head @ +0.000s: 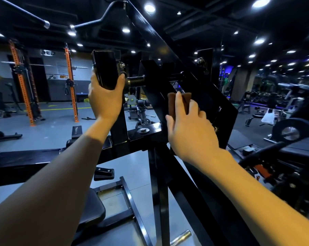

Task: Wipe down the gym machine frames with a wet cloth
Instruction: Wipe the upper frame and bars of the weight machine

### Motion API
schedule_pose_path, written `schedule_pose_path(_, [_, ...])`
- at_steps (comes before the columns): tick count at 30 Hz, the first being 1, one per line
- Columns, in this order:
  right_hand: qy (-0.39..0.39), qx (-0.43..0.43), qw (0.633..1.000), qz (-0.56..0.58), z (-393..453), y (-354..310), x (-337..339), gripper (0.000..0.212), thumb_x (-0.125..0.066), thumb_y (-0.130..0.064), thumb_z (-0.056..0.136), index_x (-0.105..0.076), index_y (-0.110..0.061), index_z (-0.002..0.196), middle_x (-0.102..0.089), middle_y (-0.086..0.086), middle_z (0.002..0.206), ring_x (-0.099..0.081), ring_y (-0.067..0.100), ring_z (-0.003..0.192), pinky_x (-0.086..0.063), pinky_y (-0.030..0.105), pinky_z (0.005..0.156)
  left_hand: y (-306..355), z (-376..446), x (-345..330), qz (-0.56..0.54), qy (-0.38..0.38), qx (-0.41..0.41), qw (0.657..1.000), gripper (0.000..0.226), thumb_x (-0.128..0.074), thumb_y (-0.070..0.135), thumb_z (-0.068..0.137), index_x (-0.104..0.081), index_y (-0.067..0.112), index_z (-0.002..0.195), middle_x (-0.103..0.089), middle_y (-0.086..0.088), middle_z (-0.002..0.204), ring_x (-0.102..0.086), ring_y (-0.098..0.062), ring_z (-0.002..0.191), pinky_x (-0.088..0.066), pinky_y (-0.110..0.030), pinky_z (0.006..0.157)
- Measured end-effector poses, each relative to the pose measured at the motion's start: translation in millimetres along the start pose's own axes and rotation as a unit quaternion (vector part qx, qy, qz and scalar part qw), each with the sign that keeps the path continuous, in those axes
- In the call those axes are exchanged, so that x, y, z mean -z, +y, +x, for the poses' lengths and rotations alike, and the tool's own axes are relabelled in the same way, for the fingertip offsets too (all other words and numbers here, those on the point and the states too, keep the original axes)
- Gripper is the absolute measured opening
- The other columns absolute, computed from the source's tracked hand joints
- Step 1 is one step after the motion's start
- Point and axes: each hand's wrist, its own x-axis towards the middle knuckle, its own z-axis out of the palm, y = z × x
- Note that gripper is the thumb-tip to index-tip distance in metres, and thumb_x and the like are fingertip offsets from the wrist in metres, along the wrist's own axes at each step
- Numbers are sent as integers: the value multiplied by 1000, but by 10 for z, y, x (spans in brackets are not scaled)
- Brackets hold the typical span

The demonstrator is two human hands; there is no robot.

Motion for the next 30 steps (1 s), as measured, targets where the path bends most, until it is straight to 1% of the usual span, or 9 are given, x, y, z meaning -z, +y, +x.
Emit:
schedule_pose_path(5, [38,-7,998,42,536,-164,-67,68,-28,-46,109,-5,-15,165,-29,27,155,-45,49,129,-48,53,99,-40,19,-44,8,16,-1,1000,91,-66,69,85,-36,22,157,-56,-1,142,-52,-19,131,-40,-21,98])
schedule_pose_path(10, [39,-15,997,58,1160,-441,-112,68,-32,-43,109,-6,-14,165,-26,25,158,-42,48,133,-44,53,103,-68,39,-18,7,12,-14,1000,91,-65,73,81,-41,24,153,-61,1,134,-57,-16,123,-43,-20,93])
schedule_pose_path(14, [49,6,998,30,799,-307,-108,69,-29,-45,110,-3,-12,164,-28,27,156,-46,47,128,-47,50,98,-76,43,8,3,-5,-8,1000,92,-66,73,81,-39,24,155,-59,-1,136,-56,-18,125,-44,-22,93])
schedule_pose_path(19, [8,2,1000,-5,-1,-30,-14,70,-24,-47,110,4,-14,165,-21,27,160,-49,45,125,-49,46,95,-61,40,4,-6,-11,0,1000,90,-68,67,84,-36,24,157,-58,-2,137,-56,-17,124,-45,-22,94])
schedule_pose_path(22, [8,-10,1000,2,0,-46,-19,69,-24,-46,110,4,-15,165,-21,25,161,-47,45,128,-47,48,99,-45,14,-20,-8,-2,4,1000,89,-68,64,87,-34,23,158,-55,-1,141,-53,-17,129,-40,-18,93])
schedule_pose_path(24, [22,-8,1000,19,224,-121,-67,69,-27,-45,110,2,-15,165,-22,25,161,-44,47,133,-45,51,104,-47,15,-29,-6,2,6,1000,89,-68,66,86,-35,24,158,-55,-2,142,-53,-18,129,-42,-20,95])
schedule_pose_path(26, [21,4,999,49,554,-221,-97,69,-31,-43,110,-1,-15,165,-19,25,163,-34,49,142,-39,55,113,-75,19,-29,-4,6,2,1000,90,-67,69,85,-36,25,157,-56,-2,140,-54,-18,127,-46,-25,97])
schedule_pose_path(28, [22,14,997,74,919,-336,-101,71,-36,-40,109,-1,-15,165,-11,22,168,-17,47,153,-24,56,124,-98,38,-33,-1,5,-4,1000,90,-66,71,83,-37,27,156,-58,0,135,-56,-17,123,-47,-26,96])
schedule_pose_path(30, [20,22,996,82,1251,-451,-85,72,-39,-37,110,0,-15,166,-3,18,172,-1,41,158,-9,51,128,-116,44,-35,4,6,-10,1000,88,-66,73,82,-40,28,153,-60,2,129,-57,-14,116,-48,-25,91])
